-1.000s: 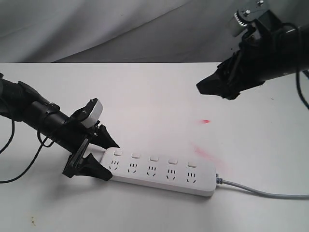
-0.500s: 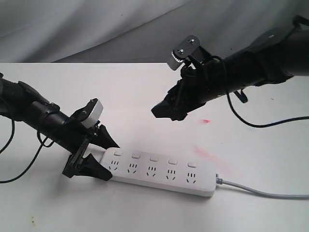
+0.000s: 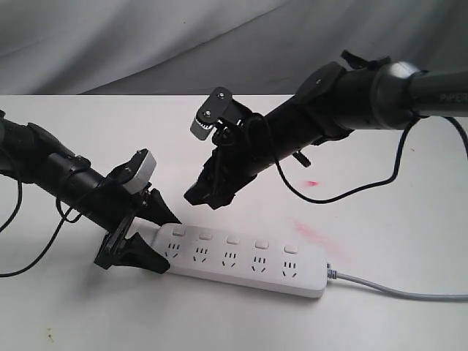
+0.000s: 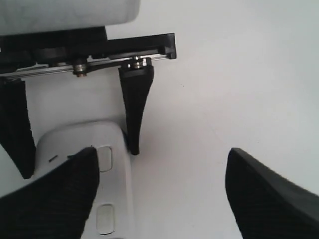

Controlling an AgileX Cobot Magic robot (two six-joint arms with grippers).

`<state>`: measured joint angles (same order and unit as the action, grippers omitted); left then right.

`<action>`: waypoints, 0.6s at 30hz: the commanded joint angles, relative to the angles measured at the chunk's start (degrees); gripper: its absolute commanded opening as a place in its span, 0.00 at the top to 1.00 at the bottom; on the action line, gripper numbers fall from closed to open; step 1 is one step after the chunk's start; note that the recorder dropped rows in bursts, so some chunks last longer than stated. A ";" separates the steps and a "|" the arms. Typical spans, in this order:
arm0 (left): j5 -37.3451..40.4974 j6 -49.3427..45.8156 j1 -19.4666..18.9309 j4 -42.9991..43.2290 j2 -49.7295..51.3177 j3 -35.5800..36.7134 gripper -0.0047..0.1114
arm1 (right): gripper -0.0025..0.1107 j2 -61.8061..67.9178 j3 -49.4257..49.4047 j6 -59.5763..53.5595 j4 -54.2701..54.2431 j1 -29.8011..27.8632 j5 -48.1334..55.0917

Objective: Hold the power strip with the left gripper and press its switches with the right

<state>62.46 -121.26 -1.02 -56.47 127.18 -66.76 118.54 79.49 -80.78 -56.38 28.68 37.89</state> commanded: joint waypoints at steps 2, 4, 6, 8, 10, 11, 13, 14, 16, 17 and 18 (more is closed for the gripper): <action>-6.78 1.30 0.26 11.33 2.41 1.24 0.59 | 0.40 0.43 0.32 0.09 0.08 0.58 -1.16; -6.78 1.30 0.26 11.33 2.41 1.24 0.59 | 0.40 1.51 0.32 0.09 0.08 1.62 -1.65; -6.78 1.30 0.26 11.33 2.41 1.24 0.59 | 0.40 2.86 0.32 -0.28 0.43 2.85 -1.77; -6.78 1.30 0.26 11.33 2.41 1.24 0.59 | 0.40 3.71 0.32 -0.28 0.72 3.82 -3.05; -6.78 1.30 0.26 11.33 2.41 1.24 0.59 | 0.40 3.70 0.32 -0.28 0.72 4.46 -4.98; -6.78 1.30 0.26 11.33 2.41 1.24 0.59 | 0.40 3.70 0.32 -0.28 0.72 4.52 -5.77; -6.78 1.30 0.26 11.33 2.41 1.24 0.59 | 0.40 3.70 0.57 -0.28 0.72 4.52 -5.78; -6.78 1.30 0.26 11.33 2.41 1.24 0.59 | 0.40 3.70 0.62 -0.28 0.72 4.52 -5.93; -6.78 1.30 0.26 11.33 2.41 1.24 0.59 | 0.40 3.84 0.62 -0.28 0.72 4.52 -6.15; -6.78 1.30 0.26 11.33 2.41 1.24 0.59 | 0.40 3.84 0.62 -0.28 0.72 4.62 -6.85; -6.78 1.30 0.26 11.33 2.41 1.24 0.59 | 0.40 3.84 0.62 -0.28 0.83 4.55 -7.33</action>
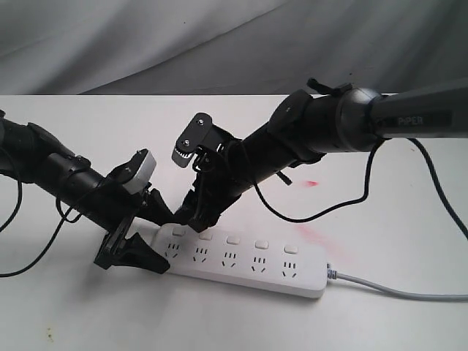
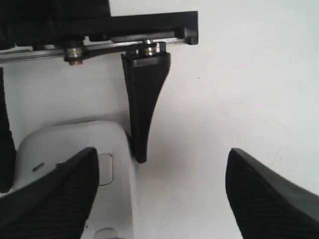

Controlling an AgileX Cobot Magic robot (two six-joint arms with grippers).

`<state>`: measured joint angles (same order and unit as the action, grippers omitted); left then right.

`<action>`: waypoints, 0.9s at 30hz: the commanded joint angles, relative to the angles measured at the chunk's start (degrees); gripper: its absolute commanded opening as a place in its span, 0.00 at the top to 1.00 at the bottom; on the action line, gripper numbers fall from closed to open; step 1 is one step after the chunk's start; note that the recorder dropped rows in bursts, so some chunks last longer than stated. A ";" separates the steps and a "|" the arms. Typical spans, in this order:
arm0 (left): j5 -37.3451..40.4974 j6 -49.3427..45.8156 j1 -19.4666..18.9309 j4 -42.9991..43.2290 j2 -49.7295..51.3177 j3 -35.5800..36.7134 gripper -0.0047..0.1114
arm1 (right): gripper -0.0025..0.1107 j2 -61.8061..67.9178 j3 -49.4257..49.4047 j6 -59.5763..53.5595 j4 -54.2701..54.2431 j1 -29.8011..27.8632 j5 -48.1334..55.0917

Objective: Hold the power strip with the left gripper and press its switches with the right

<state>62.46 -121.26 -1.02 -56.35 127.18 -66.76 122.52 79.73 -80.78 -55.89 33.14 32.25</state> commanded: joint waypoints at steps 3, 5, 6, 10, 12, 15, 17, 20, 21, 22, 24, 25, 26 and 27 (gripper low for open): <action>-6.78 1.30 0.26 11.22 2.41 1.24 0.59 | 0.40 -0.14 0.38 -0.28 0.33 0.09 -2.92; -6.78 1.30 0.26 11.22 2.41 1.24 0.59 | 0.41 0.24 0.38 -0.28 0.20 0.09 -2.14; -6.78 1.30 0.26 11.22 2.41 1.24 0.59 | 0.41 0.40 0.38 -0.28 0.02 0.20 -1.87; -6.78 1.30 0.26 11.22 2.41 1.24 0.59 | 0.41 1.15 0.38 -0.28 -0.26 0.47 -1.35; -6.78 1.30 0.26 11.22 2.41 1.24 0.59 | 0.41 1.39 0.38 -0.39 -0.26 1.05 -1.47; -6.78 1.30 0.26 11.22 2.41 1.24 0.59 | 0.41 1.85 0.38 -1.29 -0.26 1.74 -1.61; -6.78 1.30 0.26 11.22 2.41 1.24 0.59 | 0.41 2.08 0.38 -1.43 -0.26 2.26 -2.67; -6.89 1.30 0.26 11.22 2.41 1.24 0.59 | 0.41 2.08 0.38 -1.43 -0.42 2.26 -3.20; -7.04 1.30 0.26 11.22 2.41 1.24 0.59 | 0.41 2.08 0.38 -1.43 -0.42 2.26 -3.20; -7.04 1.30 0.26 11.22 2.41 1.24 0.59 | 0.41 2.08 0.38 -1.43 -0.42 2.26 -3.20; -7.04 1.30 0.26 11.22 2.41 1.24 0.59 | 0.41 1.97 0.38 -1.43 -0.41 2.26 -3.67; -7.04 1.30 0.26 11.22 2.41 1.24 0.59 | 0.41 1.97 0.38 -1.43 -0.41 2.26 -4.56; -7.04 1.30 0.26 11.22 2.41 1.24 0.59 | 0.41 1.97 0.38 -1.43 -0.41 2.26 -4.91; -7.04 1.30 0.26 11.22 2.41 1.24 0.59 | 0.41 1.97 0.38 -1.43 -0.41 2.26 -5.19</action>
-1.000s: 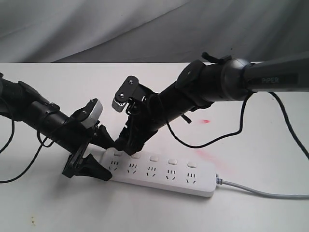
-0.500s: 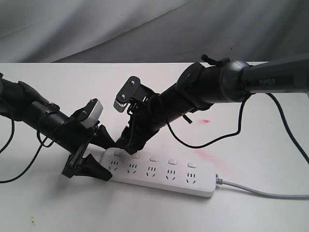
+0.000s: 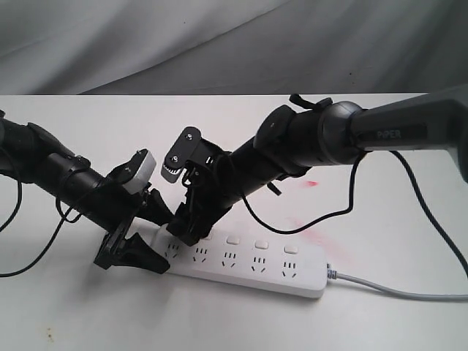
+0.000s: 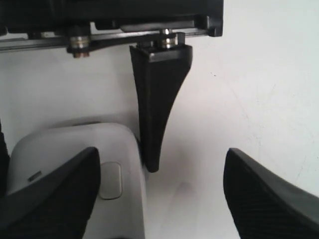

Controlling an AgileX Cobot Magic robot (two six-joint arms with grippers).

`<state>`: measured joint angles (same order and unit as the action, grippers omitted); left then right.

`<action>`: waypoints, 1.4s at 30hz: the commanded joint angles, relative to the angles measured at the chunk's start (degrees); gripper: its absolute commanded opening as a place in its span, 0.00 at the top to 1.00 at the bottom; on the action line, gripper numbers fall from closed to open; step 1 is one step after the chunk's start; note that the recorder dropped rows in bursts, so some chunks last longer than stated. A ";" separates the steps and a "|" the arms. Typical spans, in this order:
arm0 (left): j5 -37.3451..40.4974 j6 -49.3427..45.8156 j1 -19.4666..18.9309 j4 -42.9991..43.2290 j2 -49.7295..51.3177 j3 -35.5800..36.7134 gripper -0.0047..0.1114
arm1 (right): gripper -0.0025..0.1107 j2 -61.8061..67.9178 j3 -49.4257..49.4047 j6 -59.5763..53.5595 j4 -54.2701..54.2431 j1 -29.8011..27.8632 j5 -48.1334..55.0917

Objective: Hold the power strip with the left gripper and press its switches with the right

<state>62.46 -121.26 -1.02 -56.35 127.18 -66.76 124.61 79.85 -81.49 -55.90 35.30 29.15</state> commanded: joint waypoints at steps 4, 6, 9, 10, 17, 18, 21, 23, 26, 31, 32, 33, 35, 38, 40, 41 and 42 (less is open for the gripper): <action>-7.04 1.30 0.26 11.22 2.41 1.24 0.59 | 0.41 -0.11 0.25 -0.72 -0.41 0.10 -2.65; -7.04 1.30 0.26 11.22 2.41 1.24 0.59 | 0.41 -0.11 0.25 -0.72 -0.41 0.10 -3.01; -7.04 1.30 0.26 11.22 2.41 1.24 0.59 | 0.41 -0.11 0.25 -0.72 -0.17 0.10 -3.49; -7.04 1.30 0.26 11.22 2.41 1.24 0.59 | 0.41 -0.11 0.25 -0.72 -0.17 0.10 -3.64; -7.04 1.30 0.26 11.22 2.41 1.24 0.59 | 0.41 -0.20 0.25 -0.72 -1.48 0.10 -4.10; -7.04 1.30 0.26 11.22 2.41 1.24 0.59 | 0.41 -0.20 0.25 -0.72 -1.09 0.10 -4.21; -7.04 1.30 0.26 11.22 2.41 1.24 0.59 | 0.41 -0.34 0.25 -0.72 -1.07 0.10 -4.49; -7.04 1.30 0.26 11.22 2.41 1.24 0.59 | 0.41 -0.34 0.25 -0.60 -1.07 0.10 -3.98; -7.04 1.30 0.26 11.22 2.41 1.24 0.59 | 0.41 -0.34 0.25 -0.60 -1.07 0.10 -1.53; -7.04 1.30 0.26 11.22 2.41 1.24 0.59 | 0.41 -1.57 0.25 -0.60 -1.07 0.10 -1.64; -7.04 1.30 0.26 11.22 2.41 1.24 0.59 | 0.41 -2.01 0.25 -0.60 -1.07 0.10 -2.10; -7.04 1.30 0.26 11.22 2.41 1.24 0.59 | 0.41 -2.52 0.25 -0.60 -1.07 0.10 -2.54; -7.04 1.30 0.26 11.22 2.41 1.24 0.59 | 0.41 -3.33 0.25 -0.60 -0.16 0.10 -3.01; -7.04 1.30 0.26 11.22 2.41 1.24 0.59 | 0.41 -3.66 0.25 -0.49 0.72 0.10 -3.01; -7.04 1.30 0.26 11.22 2.41 1.24 0.59 | 0.41 -3.07 0.25 0.31 0.72 0.10 -3.01; -7.04 1.30 0.26 11.22 2.41 1.24 0.59 | 0.41 -2.38 0.25 0.88 0.72 0.10 -2.79; -7.04 1.30 0.26 11.22 2.41 1.24 0.59 | 0.41 -1.51 0.25 0.88 1.31 0.10 -2.79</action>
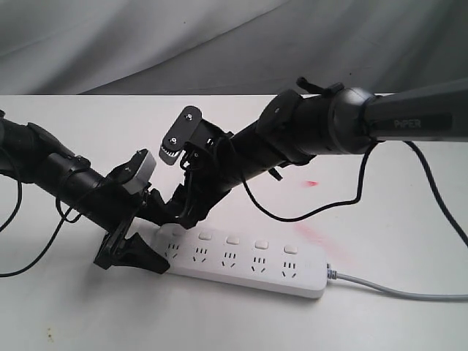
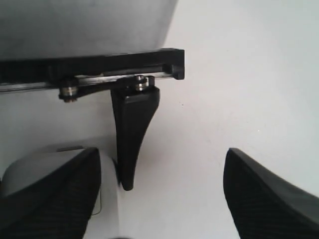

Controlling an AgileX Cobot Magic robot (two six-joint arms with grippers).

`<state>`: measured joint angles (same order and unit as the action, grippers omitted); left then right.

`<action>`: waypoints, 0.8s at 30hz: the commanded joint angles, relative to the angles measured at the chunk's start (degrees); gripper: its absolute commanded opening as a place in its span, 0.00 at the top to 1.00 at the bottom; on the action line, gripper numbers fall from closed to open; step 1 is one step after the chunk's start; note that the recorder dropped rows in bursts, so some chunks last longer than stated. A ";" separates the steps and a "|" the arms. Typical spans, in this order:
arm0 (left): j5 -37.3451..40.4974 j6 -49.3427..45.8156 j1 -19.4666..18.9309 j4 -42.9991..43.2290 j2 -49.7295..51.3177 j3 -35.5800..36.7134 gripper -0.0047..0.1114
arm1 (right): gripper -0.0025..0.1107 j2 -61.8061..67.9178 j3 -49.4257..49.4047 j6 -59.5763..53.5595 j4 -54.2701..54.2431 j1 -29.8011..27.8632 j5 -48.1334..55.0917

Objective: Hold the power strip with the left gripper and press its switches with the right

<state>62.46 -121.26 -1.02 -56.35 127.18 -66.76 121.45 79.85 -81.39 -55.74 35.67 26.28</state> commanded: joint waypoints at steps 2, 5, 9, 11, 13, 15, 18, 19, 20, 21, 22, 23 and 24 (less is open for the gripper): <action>-7.04 1.30 0.26 11.22 2.41 1.24 0.59 | 0.41 4.00 0.25 1.43 2.50 -0.27 0.88; -7.04 1.30 0.26 11.22 2.41 1.24 0.59 | 0.41 4.02 0.25 2.81 3.10 -0.27 1.35; -7.04 1.30 0.26 11.22 2.41 1.24 0.59 | 0.41 2.29 0.25 2.96 3.99 -0.27 1.35; -7.15 1.30 0.26 11.22 2.41 1.24 0.59 | 0.42 -0.16 0.25 2.96 3.44 -0.27 0.50; -7.15 1.30 0.26 11.22 2.41 1.24 0.59 | 0.42 -3.07 0.25 3.08 3.38 -0.27 0.04; -7.15 1.30 0.26 11.22 2.41 1.24 0.59 | 0.42 -3.73 0.25 4.17 6.47 -0.49 1.46; -7.15 1.30 0.26 11.22 2.41 1.24 0.59 | 0.42 -3.73 0.25 10.39 11.69 -1.18 3.02; -7.15 1.30 0.26 11.22 2.41 1.24 0.59 | 0.42 -3.73 0.25 11.04 11.82 -2.06 4.48; -7.15 1.30 0.26 11.22 2.41 1.24 0.59 | 0.42 -3.73 0.25 11.49 11.93 -3.24 6.20; -7.15 1.30 0.26 11.22 2.41 1.24 0.59 | 0.42 -3.73 0.25 12.34 11.82 -3.93 7.46; -7.15 1.30 0.26 11.22 2.41 1.24 0.59 | 0.42 -3.73 0.25 13.21 11.82 -4.51 8.59; -7.15 1.30 0.26 11.22 2.41 1.24 0.59 | 0.42 -3.73 0.25 13.26 11.83 -5.06 10.77; -7.15 1.30 0.26 11.22 2.41 1.24 0.59 | 0.42 -3.73 0.12 13.26 12.35 -5.06 11.39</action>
<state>62.46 -121.26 -1.02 -56.35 127.18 -66.76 117.96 80.10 -68.81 -44.22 31.06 34.79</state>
